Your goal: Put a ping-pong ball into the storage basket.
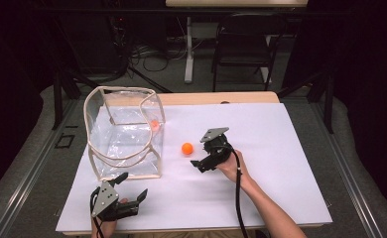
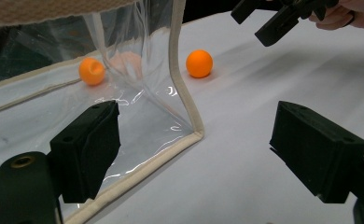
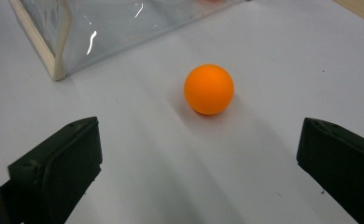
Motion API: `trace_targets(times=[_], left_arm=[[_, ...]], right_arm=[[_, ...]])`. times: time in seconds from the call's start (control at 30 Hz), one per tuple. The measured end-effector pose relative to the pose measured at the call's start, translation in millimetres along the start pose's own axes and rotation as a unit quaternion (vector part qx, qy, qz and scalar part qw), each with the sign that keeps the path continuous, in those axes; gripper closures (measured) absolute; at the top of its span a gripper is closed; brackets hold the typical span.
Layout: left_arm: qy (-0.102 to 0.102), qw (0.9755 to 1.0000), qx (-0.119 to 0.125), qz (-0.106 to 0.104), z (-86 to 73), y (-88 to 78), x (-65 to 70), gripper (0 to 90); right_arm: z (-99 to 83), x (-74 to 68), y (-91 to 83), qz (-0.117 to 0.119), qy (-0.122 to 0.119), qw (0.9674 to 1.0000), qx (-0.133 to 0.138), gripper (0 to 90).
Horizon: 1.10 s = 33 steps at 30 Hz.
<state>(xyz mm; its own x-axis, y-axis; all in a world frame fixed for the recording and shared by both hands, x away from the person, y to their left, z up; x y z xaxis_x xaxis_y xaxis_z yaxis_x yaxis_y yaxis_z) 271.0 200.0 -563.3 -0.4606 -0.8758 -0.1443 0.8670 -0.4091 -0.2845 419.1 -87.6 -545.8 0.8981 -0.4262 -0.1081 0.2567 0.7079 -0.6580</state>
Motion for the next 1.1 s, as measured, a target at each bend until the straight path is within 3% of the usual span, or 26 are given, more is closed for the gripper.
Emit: trace_targets(times=[0.63, 0.7, 0.77, 0.83, 1.1], left_arm=[[-0.001, 1.0000, 0.000, 0.000, 2.3, 2.1, 2.4, 15.6], [0.003, 1.0000, -0.001, 0.002, 2.6, 2.6, 3.0, 15.6], [-0.001, 1.0000, -0.002, 0.001, 2.5, 2.5, 3.3, 15.6], [0.007, 1.0000, -0.001, 0.001, 2.8, 1.9, 4.1, 15.6], [0.003, 1.0000, -0.002, -0.001, 2.3, 3.2, 3.8, 15.6]], right_arm=[[8.8, 12.0, 18.0, 0.013, 0.015, 0.9998, 0.008, 0.0], [11.6, 13.3, 21.0, 0.005, 0.007, 0.9999, 0.004, 0.0], [13.9, 14.9, 25.4, 0.010, 0.012, 0.9999, 0.006, 0.0], [16.3, 14.9, 29.5, 0.013, 0.010, 0.9998, 0.009, 0.0], [20.7, 17.4, 45.5, 0.011, 0.008, 0.9999, 0.008, 0.0]])
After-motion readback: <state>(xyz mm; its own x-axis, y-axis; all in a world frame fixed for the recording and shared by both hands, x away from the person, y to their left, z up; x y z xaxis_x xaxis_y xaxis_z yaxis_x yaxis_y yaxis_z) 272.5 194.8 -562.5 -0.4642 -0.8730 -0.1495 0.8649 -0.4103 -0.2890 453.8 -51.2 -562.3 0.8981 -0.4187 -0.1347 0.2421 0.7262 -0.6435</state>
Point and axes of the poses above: each handheld gripper's, and its own axes: y roughly forward along the jaws, z roughly out of its top, x roughly to its right, the point moved 4 cm from there along y, roughly forward along the jaws, and after that the axes turned 12 degrees about z, right-handed, at the moved point
